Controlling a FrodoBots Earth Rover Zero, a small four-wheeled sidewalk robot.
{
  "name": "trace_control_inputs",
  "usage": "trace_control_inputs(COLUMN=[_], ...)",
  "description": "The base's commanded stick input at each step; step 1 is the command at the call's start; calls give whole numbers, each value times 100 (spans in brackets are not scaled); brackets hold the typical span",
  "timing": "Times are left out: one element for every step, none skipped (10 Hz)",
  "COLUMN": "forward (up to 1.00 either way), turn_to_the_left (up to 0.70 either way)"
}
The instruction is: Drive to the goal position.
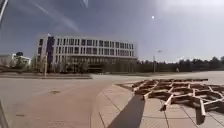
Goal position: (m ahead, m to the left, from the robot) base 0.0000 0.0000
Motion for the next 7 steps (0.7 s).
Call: trace_control_inputs(forward=[5, 5, 5, 5, 5, 5, 5], turn_to_the_left=[0, 0, 0, 0, 0, 0, 0])
